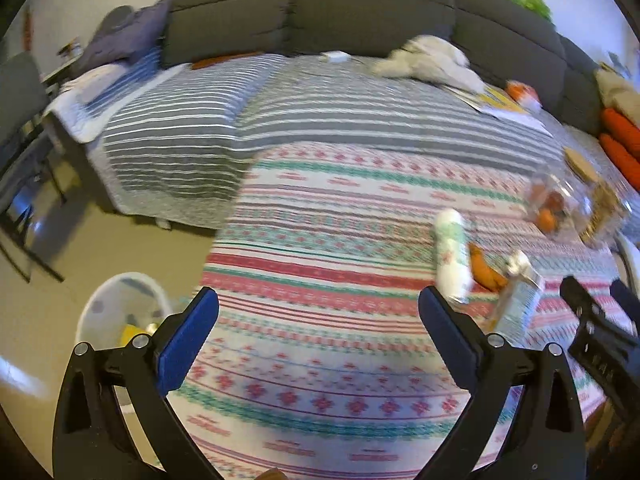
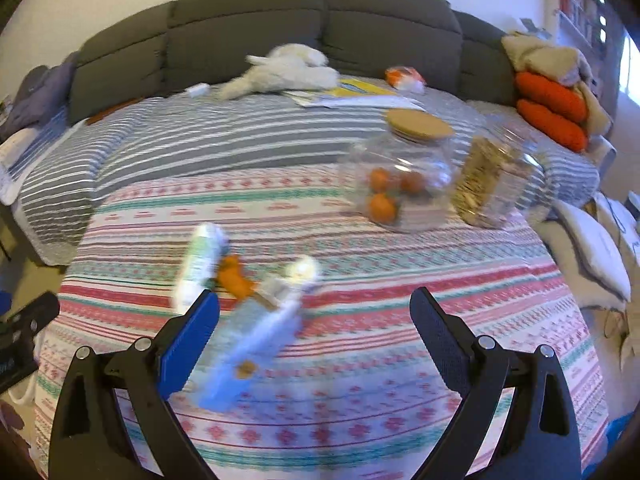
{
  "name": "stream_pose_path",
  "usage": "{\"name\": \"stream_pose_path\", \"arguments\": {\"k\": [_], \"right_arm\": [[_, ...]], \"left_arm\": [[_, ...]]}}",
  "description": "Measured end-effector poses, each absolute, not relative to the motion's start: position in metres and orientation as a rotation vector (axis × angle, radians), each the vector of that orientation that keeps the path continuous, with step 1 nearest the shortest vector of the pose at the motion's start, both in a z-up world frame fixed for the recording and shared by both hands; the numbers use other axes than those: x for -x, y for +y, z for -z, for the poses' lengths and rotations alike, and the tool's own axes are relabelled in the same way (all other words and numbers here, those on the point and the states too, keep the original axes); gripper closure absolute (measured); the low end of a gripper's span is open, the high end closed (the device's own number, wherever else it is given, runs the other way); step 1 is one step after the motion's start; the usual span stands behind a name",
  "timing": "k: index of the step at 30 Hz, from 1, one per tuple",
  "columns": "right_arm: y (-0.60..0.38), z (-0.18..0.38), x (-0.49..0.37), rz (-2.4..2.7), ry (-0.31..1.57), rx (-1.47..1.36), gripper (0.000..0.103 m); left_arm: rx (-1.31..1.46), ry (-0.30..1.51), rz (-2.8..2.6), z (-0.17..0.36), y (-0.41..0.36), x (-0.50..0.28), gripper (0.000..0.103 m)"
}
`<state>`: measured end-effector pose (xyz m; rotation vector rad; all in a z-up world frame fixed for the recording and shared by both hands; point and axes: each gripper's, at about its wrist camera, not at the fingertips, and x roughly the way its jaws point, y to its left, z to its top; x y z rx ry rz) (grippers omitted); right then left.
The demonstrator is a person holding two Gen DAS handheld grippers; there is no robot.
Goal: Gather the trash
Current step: 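Grasp the blue-white carton with the left tool while the right tool grasps the white tissue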
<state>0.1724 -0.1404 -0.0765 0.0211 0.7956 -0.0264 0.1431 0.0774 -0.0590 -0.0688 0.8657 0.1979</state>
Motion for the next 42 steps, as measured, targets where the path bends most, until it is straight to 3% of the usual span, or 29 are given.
{"name": "stream_pose_path", "arguments": {"k": [17, 19, 22, 23, 26, 42], "right_arm": [[-0.25, 0.103, -0.194, 0.169, 0.894, -0.16, 0.01], [-0.253, 0.106, -0.201, 0.173, 0.906, -0.183, 0.01], [-0.252, 0.113, -0.214, 0.169, 0.925, -0.232, 0.009], [-0.25, 0.115, -0.217, 0.166, 0.93, -0.237, 0.009], [-0.236, 0.125, -0.231, 0.141, 0.948, -0.226, 0.009], [-0.154, 0.152, -0.263, 0.053, 0.928, -0.122, 0.009]], "left_arm": [[-0.187, 0.907, 0.237, 0.113, -0.06, -0.165, 0.009], [-0.217, 0.918, 0.246, 0.12, -0.068, -0.171, 0.016], [-0.208, 0.985, 0.243, 0.138, -0.067, -0.182, 0.039], [-0.194, 1.003, 0.245, 0.143, -0.063, -0.184, 0.054], [-0.119, 1.018, 0.284, 0.145, -0.047, -0.182, 0.073], [0.003, 0.877, 0.221, 0.077, 0.018, -0.154, 0.073]]}}
